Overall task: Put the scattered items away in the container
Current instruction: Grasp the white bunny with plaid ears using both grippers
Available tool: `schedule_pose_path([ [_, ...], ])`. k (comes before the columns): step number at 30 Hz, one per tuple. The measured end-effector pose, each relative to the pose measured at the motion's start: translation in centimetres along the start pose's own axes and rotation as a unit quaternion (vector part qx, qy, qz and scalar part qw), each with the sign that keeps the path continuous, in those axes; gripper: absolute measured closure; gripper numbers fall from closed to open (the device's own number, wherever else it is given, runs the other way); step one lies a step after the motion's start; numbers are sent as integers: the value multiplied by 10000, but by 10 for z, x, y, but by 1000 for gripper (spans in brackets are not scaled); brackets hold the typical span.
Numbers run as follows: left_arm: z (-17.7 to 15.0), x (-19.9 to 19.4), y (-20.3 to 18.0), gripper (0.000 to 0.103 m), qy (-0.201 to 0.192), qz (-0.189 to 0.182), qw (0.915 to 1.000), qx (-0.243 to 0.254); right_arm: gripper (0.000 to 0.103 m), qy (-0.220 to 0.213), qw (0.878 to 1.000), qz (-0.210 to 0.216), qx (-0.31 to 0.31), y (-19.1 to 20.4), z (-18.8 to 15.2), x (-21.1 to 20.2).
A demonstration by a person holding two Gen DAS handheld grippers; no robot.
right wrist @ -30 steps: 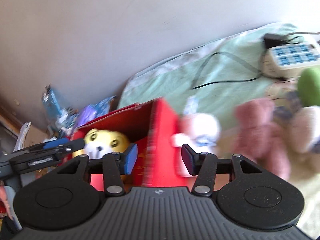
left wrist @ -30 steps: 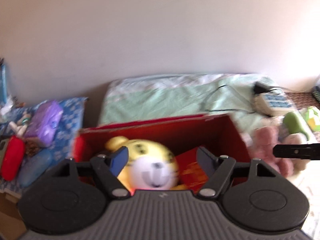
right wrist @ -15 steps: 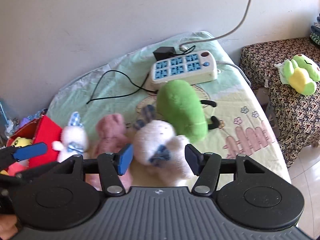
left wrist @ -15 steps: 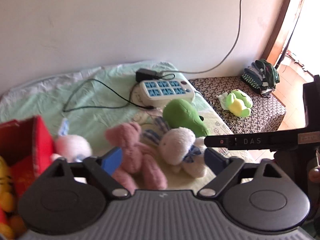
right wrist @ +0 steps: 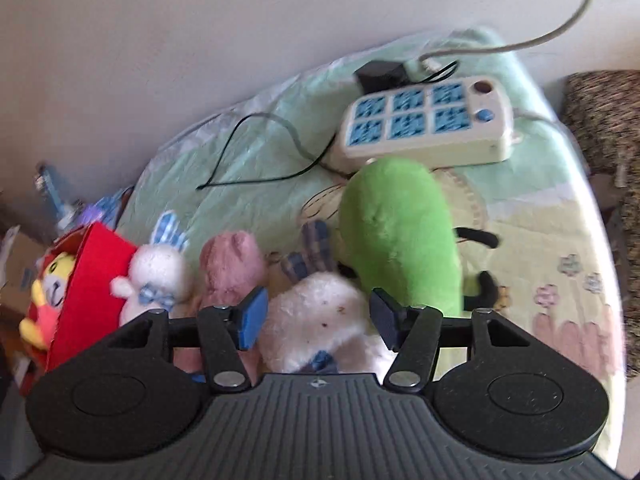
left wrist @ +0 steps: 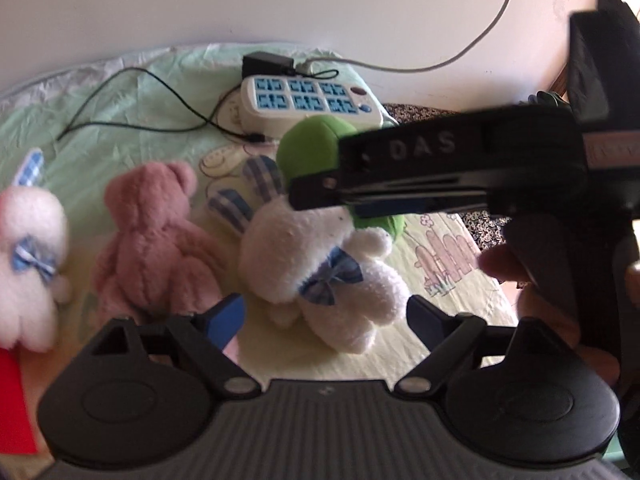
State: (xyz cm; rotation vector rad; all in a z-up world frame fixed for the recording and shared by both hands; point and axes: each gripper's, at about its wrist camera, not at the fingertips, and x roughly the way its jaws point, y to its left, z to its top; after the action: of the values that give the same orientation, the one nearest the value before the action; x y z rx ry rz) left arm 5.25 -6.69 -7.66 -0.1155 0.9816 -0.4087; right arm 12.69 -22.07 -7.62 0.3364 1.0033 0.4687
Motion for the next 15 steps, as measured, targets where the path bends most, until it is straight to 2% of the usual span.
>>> schedule_pose_path([
  [3, -2, 13, 2, 22, 152, -100, 9997, -166, 43, 290, 9992, -5, -265, -2, 2, 11],
  [6, -1, 20, -3, 25, 107, -44, 9999, -51, 40, 473, 9975, 134, -506, -4, 5, 14],
  [8, 0, 27, -2, 25, 180, -99, 9998, -88, 37, 606, 9967, 253, -473, -8, 5, 17],
  [9, 1, 29, -1, 30, 221, -146, 9996, -122, 37, 712, 9961, 272, -447, -10, 4, 18],
  [10, 1, 30, 1, 38, 254, -205, 9994, -141, 39, 808, 9955, 336, -365, -13, 2, 18],
  [15, -6, 24, 11, 46, 423, -606, 9971, -159, 45, 929, 9930, 714, 180, -30, -13, 1],
])
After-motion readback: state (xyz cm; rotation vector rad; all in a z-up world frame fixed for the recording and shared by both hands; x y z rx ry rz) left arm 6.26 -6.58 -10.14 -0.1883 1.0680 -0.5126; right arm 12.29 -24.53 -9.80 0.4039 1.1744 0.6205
